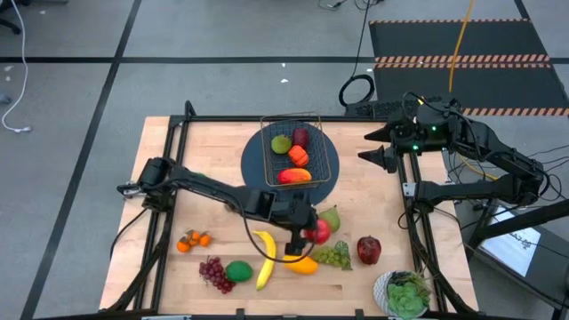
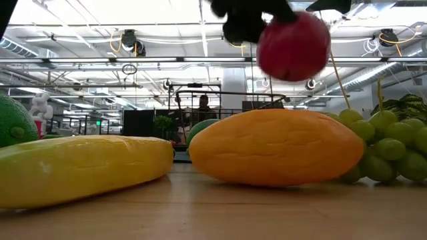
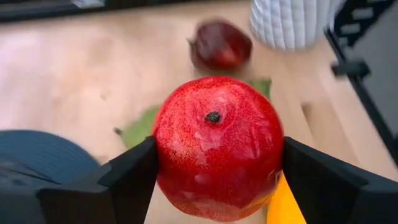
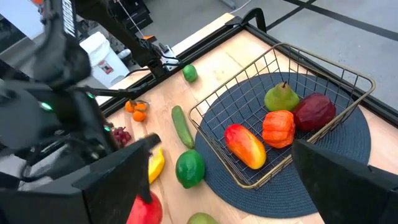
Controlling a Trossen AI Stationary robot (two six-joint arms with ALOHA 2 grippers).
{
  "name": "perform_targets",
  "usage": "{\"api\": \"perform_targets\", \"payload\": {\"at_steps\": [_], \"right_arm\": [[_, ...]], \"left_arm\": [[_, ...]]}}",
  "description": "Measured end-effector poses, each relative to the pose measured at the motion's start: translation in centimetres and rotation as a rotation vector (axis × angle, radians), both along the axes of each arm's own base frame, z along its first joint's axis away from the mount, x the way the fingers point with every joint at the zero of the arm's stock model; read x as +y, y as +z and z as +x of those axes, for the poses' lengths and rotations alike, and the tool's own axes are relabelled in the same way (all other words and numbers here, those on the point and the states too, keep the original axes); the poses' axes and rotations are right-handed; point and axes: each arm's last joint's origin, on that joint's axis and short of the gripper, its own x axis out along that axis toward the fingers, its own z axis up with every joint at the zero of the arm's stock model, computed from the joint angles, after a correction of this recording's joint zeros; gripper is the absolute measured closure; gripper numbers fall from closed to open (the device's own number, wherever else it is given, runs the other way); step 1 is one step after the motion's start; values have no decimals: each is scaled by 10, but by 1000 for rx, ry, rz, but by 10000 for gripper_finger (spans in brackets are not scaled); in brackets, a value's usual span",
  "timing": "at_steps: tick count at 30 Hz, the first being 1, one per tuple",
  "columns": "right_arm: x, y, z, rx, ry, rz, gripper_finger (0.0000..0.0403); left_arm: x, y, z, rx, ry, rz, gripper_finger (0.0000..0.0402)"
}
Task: Build produce basket
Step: Put the red apple into the gold wire basket
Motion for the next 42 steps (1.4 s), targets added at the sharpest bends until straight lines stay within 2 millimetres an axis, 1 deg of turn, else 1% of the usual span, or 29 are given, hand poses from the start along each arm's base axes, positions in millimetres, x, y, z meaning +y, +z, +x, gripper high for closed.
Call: {"api": "perform_targets", "payload": {"at_steps": [4,8,14,18,22,25,29,32,35,42], "right_arm": [[0,0,0,0,2,-3,12],[0,0,0,1,4,-7,12],[0,0,0,1,4,-7,12],[0,0,0,-1,-4,6,12],[-1,0,0,-4,-60,37,12],[-2,0,0,-2,-79,30,12],[-2,0,0,-2,-78,28,12],[-2,0,0,-3,-78,30,11],[-2,0,0,-3,-78,31,11],[-2,0,0,-12,-89,52,11]], "left_arm": [[6,32,4,-37,87,-20,83],[19,63,5,-55,195,-102,81],[36,104,2,-101,371,-304,81],[44,121,2,-135,475,-483,80],[50,131,1,-134,576,-681,80],[52,138,0,-141,621,-780,80],[51,142,2,-154,643,-892,80],[49,146,3,-156,620,-965,80],[49,147,3,-150,607,-982,80],[49,146,3,-142,566,-953,80]]}}
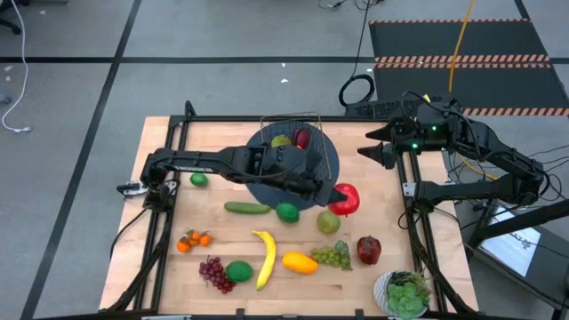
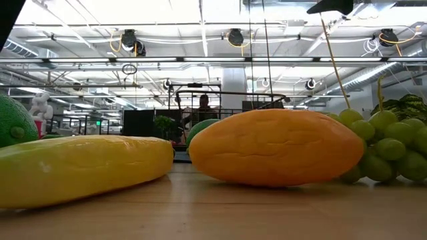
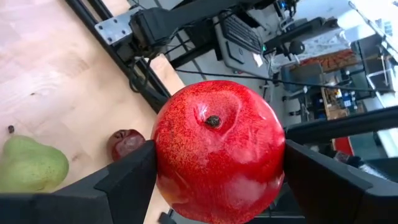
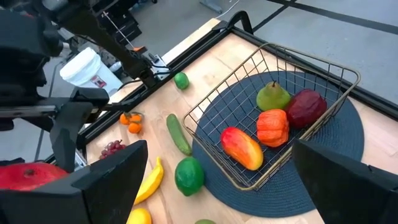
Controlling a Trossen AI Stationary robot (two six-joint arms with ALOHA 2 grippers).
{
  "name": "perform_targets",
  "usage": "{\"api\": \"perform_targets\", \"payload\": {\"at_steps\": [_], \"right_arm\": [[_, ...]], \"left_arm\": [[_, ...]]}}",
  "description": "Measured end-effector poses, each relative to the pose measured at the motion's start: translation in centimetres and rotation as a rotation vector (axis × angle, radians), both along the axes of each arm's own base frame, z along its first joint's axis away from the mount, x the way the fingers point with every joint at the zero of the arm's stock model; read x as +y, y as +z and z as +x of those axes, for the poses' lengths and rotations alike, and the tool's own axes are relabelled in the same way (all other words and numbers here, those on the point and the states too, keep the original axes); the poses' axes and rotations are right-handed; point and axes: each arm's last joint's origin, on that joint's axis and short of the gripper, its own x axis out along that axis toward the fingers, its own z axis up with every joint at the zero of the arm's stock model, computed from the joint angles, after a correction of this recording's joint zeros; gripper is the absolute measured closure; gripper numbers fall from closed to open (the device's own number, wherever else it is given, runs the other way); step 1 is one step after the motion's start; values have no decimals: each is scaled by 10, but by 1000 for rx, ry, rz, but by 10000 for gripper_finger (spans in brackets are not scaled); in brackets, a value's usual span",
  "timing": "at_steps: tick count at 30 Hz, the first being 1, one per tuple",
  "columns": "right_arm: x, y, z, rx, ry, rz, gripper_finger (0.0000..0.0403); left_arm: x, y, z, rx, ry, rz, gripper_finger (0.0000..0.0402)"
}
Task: Build produce basket
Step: Put the red apple into the gold wire basket
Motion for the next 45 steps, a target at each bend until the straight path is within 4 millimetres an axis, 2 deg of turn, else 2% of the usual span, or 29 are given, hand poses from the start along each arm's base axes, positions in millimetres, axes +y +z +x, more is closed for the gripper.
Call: {"api": "perform_targets", "payload": {"at_steps": [4,10,16,22,29,33,36,40,45], "right_arm": [[0,0,0,-6,-7,13,11],[0,0,0,-6,-7,13,11],[0,0,0,-10,-23,34,11],[-2,0,0,-12,-106,42,11],[-4,4,1,-81,-199,125,11],[-7,9,8,-155,-237,128,11],[-9,15,15,-220,-246,110,11],[-13,17,25,-263,-240,98,11],[-17,12,39,-237,-244,110,11]], "left_arm": [[2,0,0,-16,-40,98,80],[11,-3,0,-22,-132,366,80],[27,-14,-5,99,-192,526,80],[66,-31,-18,323,-189,527,80],[129,-43,-33,475,-205,632,80],[166,-58,-42,547,-193,660,80],[184,-74,-48,592,-235,677,80],[195,-105,-54,671,-327,678,67],[197,-138,-57,744,-392,717,11]]}}
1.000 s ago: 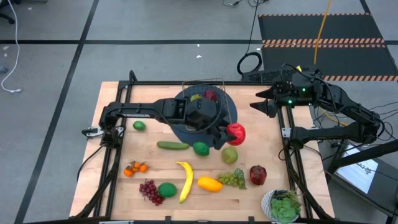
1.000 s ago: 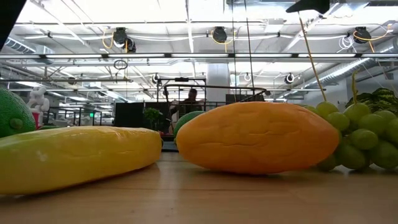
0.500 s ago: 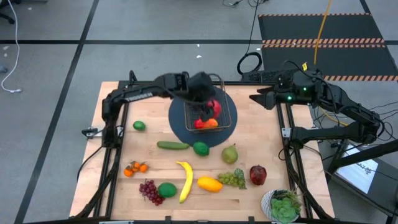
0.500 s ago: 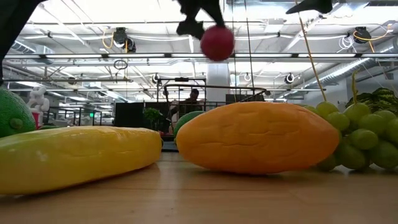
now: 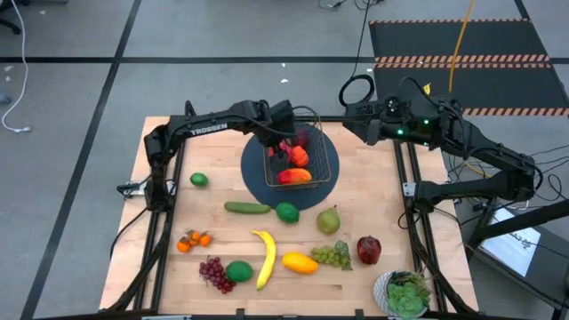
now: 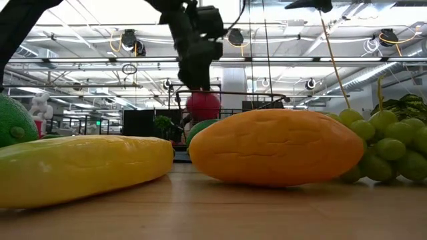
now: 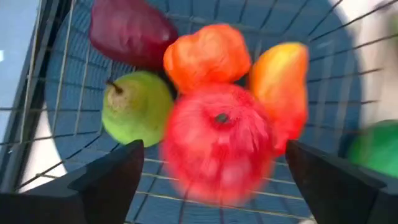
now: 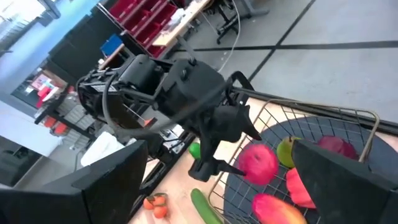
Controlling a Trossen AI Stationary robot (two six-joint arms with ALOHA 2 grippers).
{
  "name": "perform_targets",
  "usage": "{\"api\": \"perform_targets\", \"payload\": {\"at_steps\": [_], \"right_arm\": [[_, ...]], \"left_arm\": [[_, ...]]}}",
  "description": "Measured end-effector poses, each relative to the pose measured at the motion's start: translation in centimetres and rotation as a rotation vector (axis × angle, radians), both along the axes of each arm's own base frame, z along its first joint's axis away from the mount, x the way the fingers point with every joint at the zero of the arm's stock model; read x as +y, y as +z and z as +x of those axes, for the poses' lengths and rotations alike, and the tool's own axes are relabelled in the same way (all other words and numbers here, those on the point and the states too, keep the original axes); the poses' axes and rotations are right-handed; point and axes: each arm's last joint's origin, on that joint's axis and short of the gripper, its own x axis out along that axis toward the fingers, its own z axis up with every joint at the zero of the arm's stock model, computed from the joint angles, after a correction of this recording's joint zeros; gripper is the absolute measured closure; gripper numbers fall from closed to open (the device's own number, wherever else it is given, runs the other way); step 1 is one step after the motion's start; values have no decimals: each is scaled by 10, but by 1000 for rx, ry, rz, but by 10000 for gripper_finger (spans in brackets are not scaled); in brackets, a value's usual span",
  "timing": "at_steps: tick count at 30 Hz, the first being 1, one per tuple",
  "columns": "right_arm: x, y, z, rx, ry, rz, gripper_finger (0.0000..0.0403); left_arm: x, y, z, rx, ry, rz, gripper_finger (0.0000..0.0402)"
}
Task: Build produce basket
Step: Put the red apple into the gold wire basket, then put the dark red apple into the gold wire basket
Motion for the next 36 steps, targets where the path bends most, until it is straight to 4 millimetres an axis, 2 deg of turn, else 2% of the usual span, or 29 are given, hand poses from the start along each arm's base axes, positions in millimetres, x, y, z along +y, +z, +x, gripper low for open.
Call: {"api": "perform_targets", "payload": {"at_steps": [4,9,14,20,24,30,36], "right_arm": [[-3,-5,10,21,3,15,11],[-4,-4,17,-5,29,24,11],[-2,-5,18,1,43,6,11],[-1,-6,17,36,96,-40,11],[3,-8,11,69,173,-9,11],[15,-18,-5,175,249,110,11],[32,-28,-25,308,260,265,11]], "left_arm": [[1,-10,-1,30,20,30,18],[1,-3,0,7,54,28,22],[0,25,2,-40,102,21,23],[-1,66,2,-158,242,-11,23],[-6,83,4,-225,299,-34,23],[-32,92,5,-214,362,-105,23],[-79,93,12,-200,394,-177,23]]}}
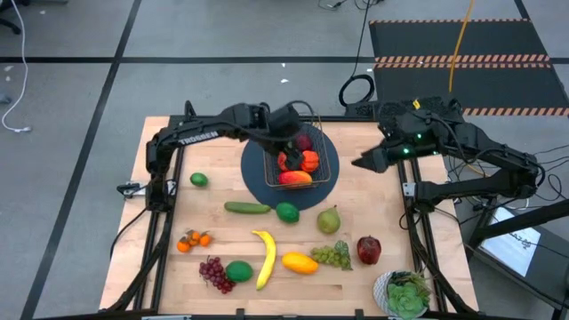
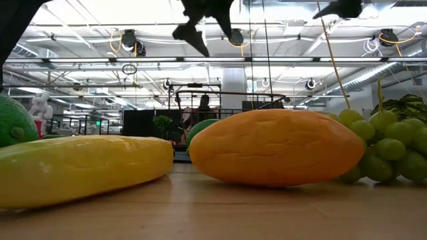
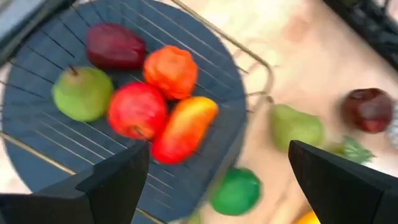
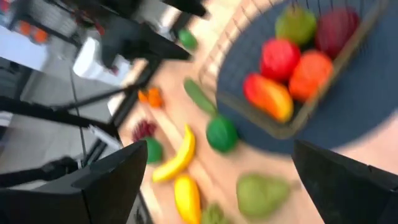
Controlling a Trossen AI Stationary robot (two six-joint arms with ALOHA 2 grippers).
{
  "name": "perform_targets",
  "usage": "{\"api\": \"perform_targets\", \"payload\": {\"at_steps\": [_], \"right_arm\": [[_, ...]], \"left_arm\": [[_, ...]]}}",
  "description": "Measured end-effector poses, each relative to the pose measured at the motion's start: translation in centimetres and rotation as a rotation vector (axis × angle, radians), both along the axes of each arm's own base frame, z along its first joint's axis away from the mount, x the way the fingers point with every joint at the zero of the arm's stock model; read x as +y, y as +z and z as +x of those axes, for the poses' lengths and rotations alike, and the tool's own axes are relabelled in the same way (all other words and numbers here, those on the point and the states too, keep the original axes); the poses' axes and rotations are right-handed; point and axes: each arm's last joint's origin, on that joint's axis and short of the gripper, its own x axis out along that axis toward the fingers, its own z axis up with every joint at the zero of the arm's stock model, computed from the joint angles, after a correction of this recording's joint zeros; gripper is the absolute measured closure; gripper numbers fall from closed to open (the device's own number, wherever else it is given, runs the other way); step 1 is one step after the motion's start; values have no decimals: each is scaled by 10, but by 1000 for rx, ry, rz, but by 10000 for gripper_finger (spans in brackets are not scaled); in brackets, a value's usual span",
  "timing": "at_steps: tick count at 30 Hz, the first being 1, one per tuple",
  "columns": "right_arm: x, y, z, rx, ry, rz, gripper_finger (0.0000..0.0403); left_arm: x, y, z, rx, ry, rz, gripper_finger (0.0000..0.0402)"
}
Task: Build produce basket
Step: Put the dark red apple into the gold wire basket
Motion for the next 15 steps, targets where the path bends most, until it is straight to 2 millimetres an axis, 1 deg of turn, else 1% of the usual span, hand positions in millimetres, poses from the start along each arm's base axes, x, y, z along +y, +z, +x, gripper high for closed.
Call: {"api": "perform_targets", "payload": {"at_steps": [5,11,15], "right_arm": [[14,-10,-10,138,30,86,11],[32,-16,-16,245,59,186,11],[45,-21,-17,296,58,240,11]], "left_arm": [[-52,1,5,-9,36,-25,23],[-117,1,1,-36,119,-70,23],[-150,1,-4,-72,206,-87,23]]}}
